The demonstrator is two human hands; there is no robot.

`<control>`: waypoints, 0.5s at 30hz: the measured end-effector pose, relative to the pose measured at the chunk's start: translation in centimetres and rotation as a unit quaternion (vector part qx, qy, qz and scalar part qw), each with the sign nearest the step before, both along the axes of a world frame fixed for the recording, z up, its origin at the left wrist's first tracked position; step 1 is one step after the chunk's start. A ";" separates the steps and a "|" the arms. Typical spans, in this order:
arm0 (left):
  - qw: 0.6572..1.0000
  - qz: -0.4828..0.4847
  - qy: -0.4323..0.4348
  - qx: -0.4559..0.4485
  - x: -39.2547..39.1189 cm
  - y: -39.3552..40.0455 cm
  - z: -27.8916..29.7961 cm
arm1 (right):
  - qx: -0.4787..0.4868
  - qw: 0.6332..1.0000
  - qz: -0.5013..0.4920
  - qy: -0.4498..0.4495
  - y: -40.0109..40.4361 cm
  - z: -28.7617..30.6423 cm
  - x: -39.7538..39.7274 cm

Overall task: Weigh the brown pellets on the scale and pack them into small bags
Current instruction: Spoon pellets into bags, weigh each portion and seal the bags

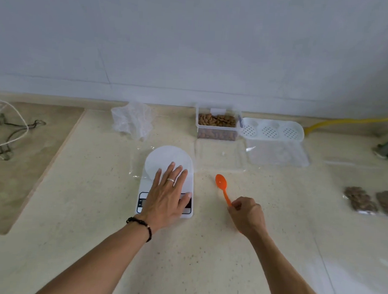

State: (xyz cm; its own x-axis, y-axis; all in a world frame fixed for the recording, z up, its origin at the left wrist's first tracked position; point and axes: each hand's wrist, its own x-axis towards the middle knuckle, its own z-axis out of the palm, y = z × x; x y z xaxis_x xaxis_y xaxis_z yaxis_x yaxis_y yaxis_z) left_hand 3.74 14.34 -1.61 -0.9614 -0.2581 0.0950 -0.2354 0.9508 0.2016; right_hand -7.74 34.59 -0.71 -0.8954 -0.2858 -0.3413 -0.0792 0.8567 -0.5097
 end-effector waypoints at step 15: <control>0.999 0.009 -0.006 0.041 -9.7 -5.2 4.5 | -0.220 0.972 -0.068 0.050 -5.4 7.4 -10.7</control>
